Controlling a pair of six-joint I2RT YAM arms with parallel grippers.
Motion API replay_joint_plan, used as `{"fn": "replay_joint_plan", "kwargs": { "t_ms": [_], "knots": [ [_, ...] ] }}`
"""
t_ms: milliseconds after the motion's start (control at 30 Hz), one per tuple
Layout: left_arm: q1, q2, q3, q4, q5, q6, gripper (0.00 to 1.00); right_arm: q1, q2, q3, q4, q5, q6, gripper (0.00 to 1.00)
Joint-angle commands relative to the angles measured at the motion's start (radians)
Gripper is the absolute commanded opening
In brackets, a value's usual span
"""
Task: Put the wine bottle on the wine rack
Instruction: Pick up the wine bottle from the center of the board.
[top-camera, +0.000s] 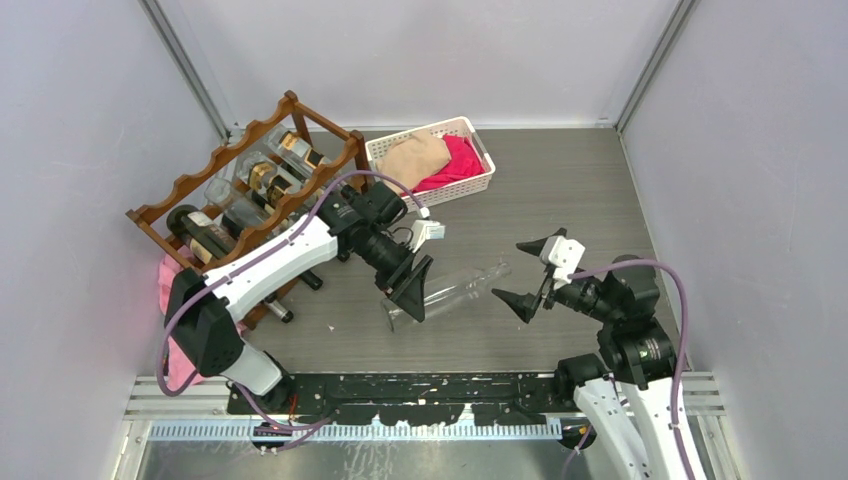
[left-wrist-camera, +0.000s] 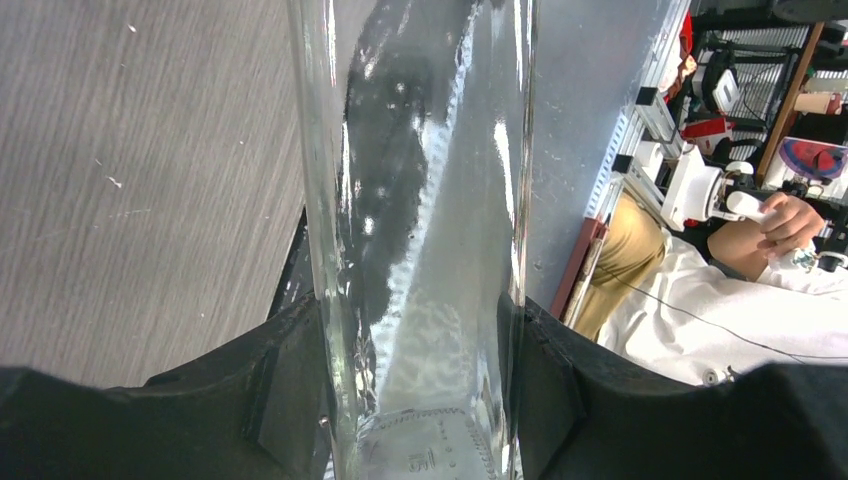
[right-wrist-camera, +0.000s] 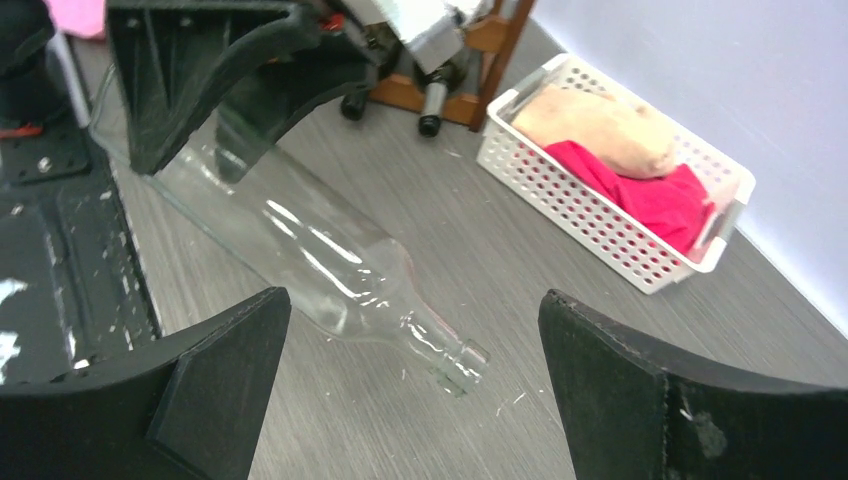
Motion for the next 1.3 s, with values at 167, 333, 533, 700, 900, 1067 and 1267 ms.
{"fn": "replay_joint_plan", "kwargs": {
  "t_ms": [167, 333, 533, 700, 900, 1067, 1267],
  "knots": [
    [0.006, -0.033, 0.014, -0.018, 0.109, 0.028, 0.0, 0.199, 0.118, 0.056, -0.166, 0.065, -0.315, 1.0],
    [0.006, -0.007, 0.02, -0.033, 0.124, 0.04, 0.0, 0.336, 0.189, 0.08, -0.186, 0.167, -0.395, 1.0],
    [0.006, 0.006, 0.026, -0.043, 0.14, 0.05, 0.0, 0.496, 0.269, 0.114, -0.203, 0.311, -0.487, 1.0],
    [0.006, 0.017, 0.031, -0.054, 0.149, 0.057, 0.0, 0.596, 0.347, 0.159, -0.226, 0.397, -0.552, 1.0],
    [0.004, 0.018, 0.028, -0.063, 0.16, 0.066, 0.0, 0.723, 0.446, 0.191, -0.274, 0.546, -0.635, 0.99],
    [0.004, 0.016, 0.027, -0.07, 0.165, 0.067, 0.0, 0.785, 0.477, 0.194, -0.275, 0.612, -0.678, 0.98],
    [0.003, 0.018, 0.026, -0.072, 0.169, 0.067, 0.0, 0.806, 0.454, 0.173, -0.246, 0.649, -0.707, 0.97]
  ]
}}
